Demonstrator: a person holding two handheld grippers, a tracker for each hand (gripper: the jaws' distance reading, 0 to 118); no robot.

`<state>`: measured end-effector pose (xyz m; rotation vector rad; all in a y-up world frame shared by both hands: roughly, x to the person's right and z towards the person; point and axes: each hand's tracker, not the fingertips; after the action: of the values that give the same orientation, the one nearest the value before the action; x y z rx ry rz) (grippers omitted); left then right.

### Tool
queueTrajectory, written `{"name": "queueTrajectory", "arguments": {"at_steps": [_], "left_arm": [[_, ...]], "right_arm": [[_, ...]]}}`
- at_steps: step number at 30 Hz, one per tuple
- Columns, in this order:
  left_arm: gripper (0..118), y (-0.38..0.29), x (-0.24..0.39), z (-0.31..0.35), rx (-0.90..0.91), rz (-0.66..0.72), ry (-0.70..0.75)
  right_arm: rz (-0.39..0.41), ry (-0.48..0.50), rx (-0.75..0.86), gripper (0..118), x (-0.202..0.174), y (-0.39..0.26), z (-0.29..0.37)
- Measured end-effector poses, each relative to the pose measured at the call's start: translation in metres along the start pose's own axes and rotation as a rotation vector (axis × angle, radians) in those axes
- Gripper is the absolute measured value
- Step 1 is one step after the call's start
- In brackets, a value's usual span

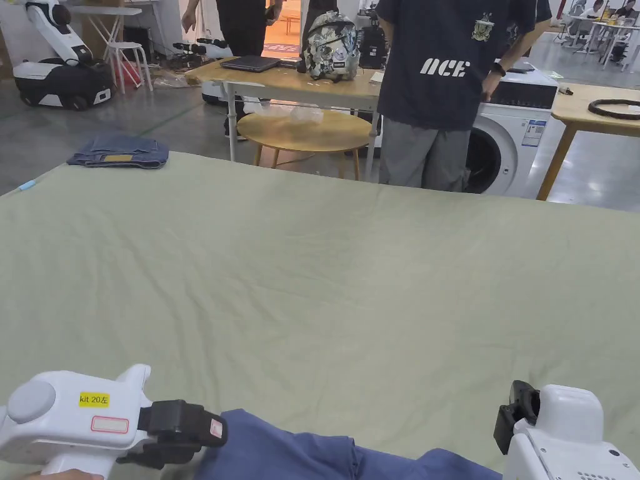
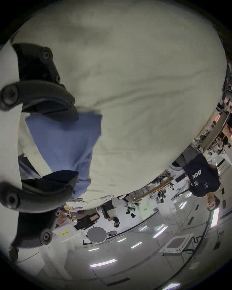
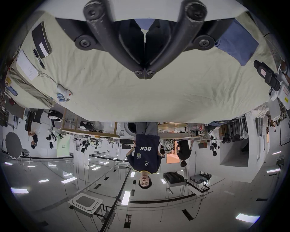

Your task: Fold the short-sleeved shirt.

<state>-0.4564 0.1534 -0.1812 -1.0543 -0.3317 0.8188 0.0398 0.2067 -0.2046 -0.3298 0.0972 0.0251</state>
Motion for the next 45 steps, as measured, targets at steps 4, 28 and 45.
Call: {"name": "queueTrajectory", "arguments": {"at_steps": [4, 28, 45], "left_arm": [[66, -0.014, -0.002, -0.021, -0.041, 0.014, 0.017], [2, -0.026, 0.041, 0.004, 0.056, -0.061, -0.197], [2, -0.009, 0.086, 0.092, 0.167, -0.229, 0.255]], "right_arm": [[-0.005, 0.001, -0.010, 0, 0.001, -0.002, 0.001], [-0.025, 0.003, -0.022, 0, 0.002, -0.001, 0.001], [0.001, 0.052, -0.003, 0, -0.015, 0.003, 0.002]]}}
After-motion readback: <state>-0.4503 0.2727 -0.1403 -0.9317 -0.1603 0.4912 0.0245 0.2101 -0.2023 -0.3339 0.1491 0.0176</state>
